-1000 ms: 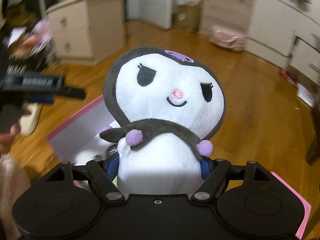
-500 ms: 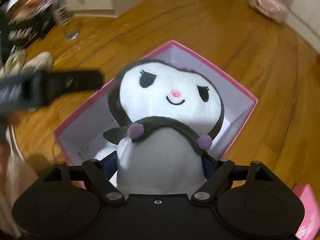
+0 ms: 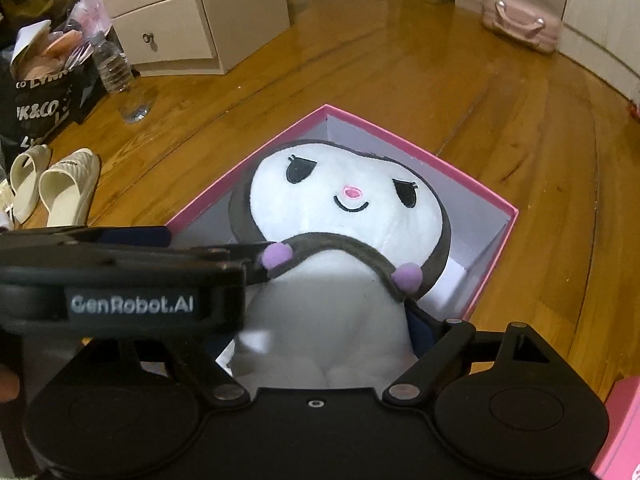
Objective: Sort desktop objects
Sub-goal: 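Carry the Kuromi plush over the pink box and lower it in, then press the Kuromi plush down into the box with the right tool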
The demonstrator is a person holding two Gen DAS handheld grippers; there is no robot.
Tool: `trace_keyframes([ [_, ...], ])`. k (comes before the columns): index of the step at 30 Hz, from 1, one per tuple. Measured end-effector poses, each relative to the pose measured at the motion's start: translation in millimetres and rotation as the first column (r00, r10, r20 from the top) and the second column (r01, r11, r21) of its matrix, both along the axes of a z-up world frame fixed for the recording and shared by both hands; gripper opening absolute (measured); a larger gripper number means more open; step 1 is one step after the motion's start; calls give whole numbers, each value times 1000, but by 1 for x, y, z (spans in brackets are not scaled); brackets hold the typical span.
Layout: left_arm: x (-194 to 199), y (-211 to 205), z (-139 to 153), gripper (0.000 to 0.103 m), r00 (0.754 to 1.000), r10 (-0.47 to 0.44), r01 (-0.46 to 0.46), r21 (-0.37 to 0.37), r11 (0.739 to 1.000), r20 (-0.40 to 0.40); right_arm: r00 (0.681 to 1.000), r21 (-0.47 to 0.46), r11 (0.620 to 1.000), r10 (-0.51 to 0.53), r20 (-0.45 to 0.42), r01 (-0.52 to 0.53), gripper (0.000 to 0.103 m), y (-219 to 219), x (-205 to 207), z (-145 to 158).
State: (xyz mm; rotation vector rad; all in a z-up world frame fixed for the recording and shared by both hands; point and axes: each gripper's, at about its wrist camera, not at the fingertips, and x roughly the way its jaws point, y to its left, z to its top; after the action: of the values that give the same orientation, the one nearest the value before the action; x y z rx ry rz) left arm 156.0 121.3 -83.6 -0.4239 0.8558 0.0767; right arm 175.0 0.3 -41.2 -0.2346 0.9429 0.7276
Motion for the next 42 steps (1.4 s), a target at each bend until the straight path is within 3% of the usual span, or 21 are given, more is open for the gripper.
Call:
trace_keyframes([
  [3,1,3,-4,103,1000,5,-5,-25,1000,-11,1000,23,1000,-17,-18,17,89,-5,3,3],
  [7,3,1,-7,103,999,23,-23,26,999,-29,1000,49,999,-12,7,11,89,-5,0,13],
  [10,4,-3,-9,103,999,20,-19,34,999,-36,996,-13,999,32,89,-31,88,0,-13,23],
  [13,4,-5,-8,103,999,29,-27,51,998,-42,997,-81,997,24,76,-17,88,-3,-21,31],
  [17,-2,0,4,103,999,34,-33,25,999,-13,997,-82,995,66,35,-63,88,-20,-36,41],
  [22,-9,2,14,103,999,36,-36,23,999,31,996,-74,995,66,59,-61,86,-25,-36,25],
  [24,-10,3,12,103,999,30,-30,17,999,28,998,-26,999,45,36,-44,64,-27,-29,18],
  [25,-11,3,12,103,999,30,-31,14,999,26,1000,3,1000,25,17,-25,61,-29,-24,14],
  [27,-11,4,12,103,999,33,-33,15,999,25,1000,67,998,-16,-27,18,43,-31,-16,9],
  [28,-11,4,13,103,999,32,-32,21,999,23,998,106,994,-35,-53,40,40,-32,-13,7],
  [31,-15,3,20,103,999,36,-37,52,998,20,993,228,972,-32,-111,57,39,-32,-10,12],
  [35,-25,7,35,103,997,57,-63,130,990,51,999,268,963,-23,-48,35,39,-18,-12,6],
  [39,-26,14,32,103,997,63,-66,87,994,41,999,255,966,-42,-25,47,35,-13,-11,-3],
  [42,-26,12,32,103,997,74,-77,95,992,31,999,257,965,-39,-31,46,39,-12,-12,-3],
])
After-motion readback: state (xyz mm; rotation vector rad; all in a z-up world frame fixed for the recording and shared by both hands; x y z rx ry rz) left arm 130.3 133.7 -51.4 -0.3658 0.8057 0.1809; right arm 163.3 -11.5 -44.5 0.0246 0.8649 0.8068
